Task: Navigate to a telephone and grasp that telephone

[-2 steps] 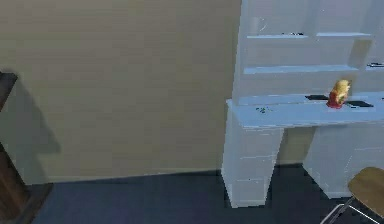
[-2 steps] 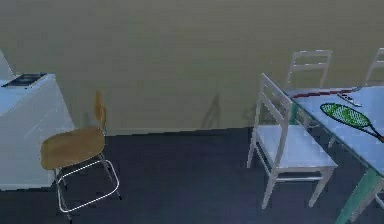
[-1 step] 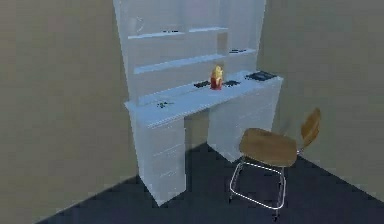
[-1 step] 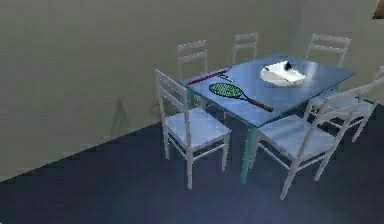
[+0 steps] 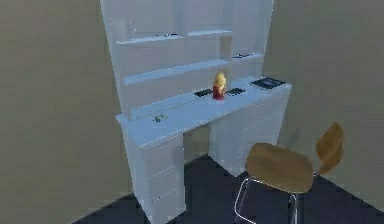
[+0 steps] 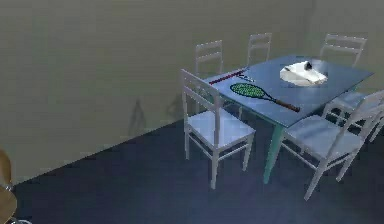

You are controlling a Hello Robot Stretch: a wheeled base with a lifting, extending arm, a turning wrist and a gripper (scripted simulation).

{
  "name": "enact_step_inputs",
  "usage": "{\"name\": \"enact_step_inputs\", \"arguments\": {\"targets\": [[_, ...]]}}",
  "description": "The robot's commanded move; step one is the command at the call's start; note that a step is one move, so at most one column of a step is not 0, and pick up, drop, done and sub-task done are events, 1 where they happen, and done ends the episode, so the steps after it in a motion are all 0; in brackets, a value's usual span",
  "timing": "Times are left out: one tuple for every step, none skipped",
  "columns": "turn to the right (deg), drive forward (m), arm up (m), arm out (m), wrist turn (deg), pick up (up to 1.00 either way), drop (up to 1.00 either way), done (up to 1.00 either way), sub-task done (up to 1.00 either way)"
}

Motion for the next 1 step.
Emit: {"name": "enact_step_inputs", "arguments": {"targets": [[18.0, 0.0, 0.0, 0.0, 0.0, 0.0, 0.0, 0.0, 0.0]]}}
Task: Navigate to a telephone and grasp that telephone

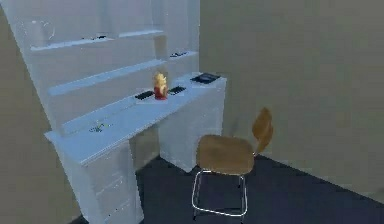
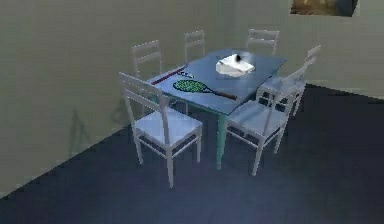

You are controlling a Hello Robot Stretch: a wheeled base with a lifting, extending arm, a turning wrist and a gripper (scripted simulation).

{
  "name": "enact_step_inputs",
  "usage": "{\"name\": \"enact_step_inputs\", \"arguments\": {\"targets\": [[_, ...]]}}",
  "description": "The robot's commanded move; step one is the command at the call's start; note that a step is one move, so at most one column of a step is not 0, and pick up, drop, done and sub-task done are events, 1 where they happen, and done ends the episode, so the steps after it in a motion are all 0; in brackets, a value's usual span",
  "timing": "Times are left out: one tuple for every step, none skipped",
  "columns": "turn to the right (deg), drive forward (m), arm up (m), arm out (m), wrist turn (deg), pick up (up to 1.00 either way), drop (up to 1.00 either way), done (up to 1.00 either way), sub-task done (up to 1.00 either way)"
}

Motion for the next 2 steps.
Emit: {"name": "enact_step_inputs", "arguments": {"targets": [[0.0, 0.3, 0.0, 0.0, 0.0, 0.0, 0.0, 0.0, 0.0], [-45.0, 0.0, 0.0, 0.0, 0.0, 0.0, 0.0, 0.0, 0.0]]}}
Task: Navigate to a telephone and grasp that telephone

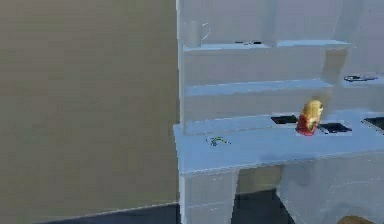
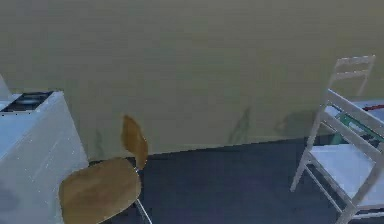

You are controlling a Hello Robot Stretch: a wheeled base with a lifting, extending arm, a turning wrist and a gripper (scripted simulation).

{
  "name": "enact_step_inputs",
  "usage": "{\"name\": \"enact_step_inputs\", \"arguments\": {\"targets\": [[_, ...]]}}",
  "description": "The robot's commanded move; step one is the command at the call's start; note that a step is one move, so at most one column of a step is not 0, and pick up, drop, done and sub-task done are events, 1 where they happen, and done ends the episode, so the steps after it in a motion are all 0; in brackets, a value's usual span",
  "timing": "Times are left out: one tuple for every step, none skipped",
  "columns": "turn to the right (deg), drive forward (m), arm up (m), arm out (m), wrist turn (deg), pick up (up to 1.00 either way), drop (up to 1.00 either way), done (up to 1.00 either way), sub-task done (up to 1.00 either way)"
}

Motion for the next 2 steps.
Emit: {"name": "enact_step_inputs", "arguments": {"targets": [[-45.0, 0.0, 0.0, 0.0, 0.0, 0.0, 0.0, 0.0, 0.0], [-15.0, 0.0, 0.0, 0.0, 0.0, 0.0, 0.0, 0.0, 0.0]]}}
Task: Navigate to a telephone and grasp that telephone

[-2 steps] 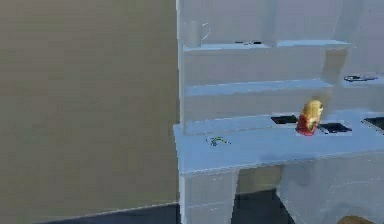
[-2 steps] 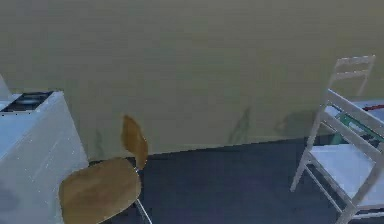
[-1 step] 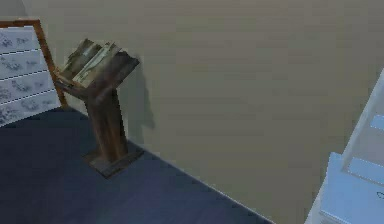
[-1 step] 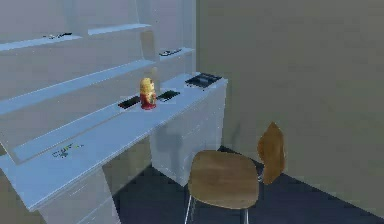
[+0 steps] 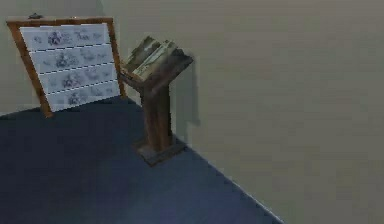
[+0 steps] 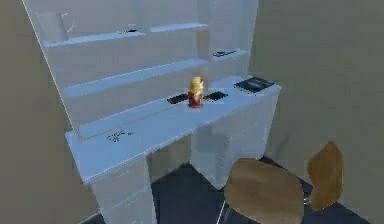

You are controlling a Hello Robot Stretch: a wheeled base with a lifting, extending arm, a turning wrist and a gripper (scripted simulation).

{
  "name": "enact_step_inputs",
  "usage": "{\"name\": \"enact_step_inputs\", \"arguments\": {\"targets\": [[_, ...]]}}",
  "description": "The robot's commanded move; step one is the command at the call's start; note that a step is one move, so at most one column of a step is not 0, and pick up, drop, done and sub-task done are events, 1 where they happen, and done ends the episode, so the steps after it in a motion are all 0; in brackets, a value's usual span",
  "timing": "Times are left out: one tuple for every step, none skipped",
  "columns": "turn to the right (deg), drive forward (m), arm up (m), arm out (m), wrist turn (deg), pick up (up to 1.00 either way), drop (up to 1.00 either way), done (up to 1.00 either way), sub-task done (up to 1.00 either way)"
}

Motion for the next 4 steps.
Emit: {"name": "enact_step_inputs", "arguments": {"targets": [[45.0, 0.0, 0.0, 0.0, 0.0, 0.0, 0.0, 0.0, 0.0], [33.0, 0.0, 0.0, 0.0, 0.0, 0.0, 0.0, 0.0, 0.0], [0.0, 0.5, 0.0, 0.0, 0.0, 0.0, 0.0, 0.0, 0.0], [-45.0, 0.0, 0.0, 0.0, 0.0, 0.0, 0.0, 0.0, 0.0]]}}
